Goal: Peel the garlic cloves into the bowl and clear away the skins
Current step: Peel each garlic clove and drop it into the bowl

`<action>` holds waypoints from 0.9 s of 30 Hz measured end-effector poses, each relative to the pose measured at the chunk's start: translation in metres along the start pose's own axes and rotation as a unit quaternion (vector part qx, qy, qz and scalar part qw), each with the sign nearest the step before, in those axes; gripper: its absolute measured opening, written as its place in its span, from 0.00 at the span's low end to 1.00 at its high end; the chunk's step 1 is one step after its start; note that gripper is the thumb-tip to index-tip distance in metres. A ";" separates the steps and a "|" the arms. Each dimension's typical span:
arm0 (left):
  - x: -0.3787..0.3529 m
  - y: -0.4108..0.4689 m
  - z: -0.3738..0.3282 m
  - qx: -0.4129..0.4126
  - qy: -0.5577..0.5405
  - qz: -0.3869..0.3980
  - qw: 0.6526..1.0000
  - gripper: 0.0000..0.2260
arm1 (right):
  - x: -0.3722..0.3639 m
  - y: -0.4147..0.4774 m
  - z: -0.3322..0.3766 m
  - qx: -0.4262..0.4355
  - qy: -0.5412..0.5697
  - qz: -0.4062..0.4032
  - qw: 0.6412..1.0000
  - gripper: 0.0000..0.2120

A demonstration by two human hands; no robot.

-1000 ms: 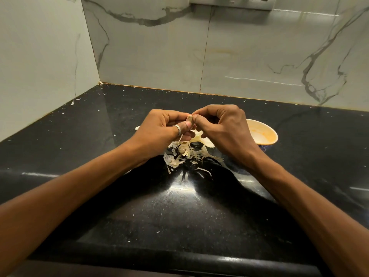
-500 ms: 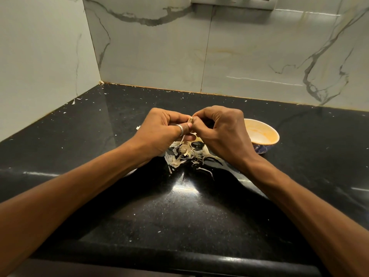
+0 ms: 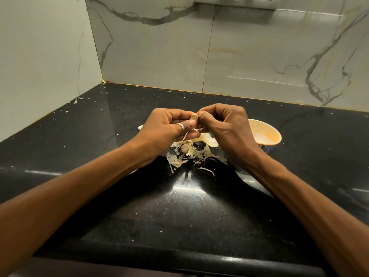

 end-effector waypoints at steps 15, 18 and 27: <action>0.003 0.005 0.006 0.023 0.001 -0.001 1.000 0.08 | -0.001 0.000 0.006 -0.012 -0.016 0.027 0.999 0.06; 0.003 0.007 0.007 0.026 -0.008 -0.001 1.000 0.08 | -0.001 0.000 0.006 -0.013 -0.018 0.024 0.999 0.06; 0.012 0.011 0.003 0.036 -0.052 -0.036 0.997 0.10 | -0.001 -0.001 0.005 -0.009 -0.027 0.032 0.999 0.06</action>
Point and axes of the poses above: each hand's wrist, its own y-axis towards the middle knuckle, its own x-axis out of the back of the hand, z = x × y, the point moved 6 cm from there along y, towards the middle knuckle, and after that the axes turned 7 degrees about -z, right-handed, at the moved point
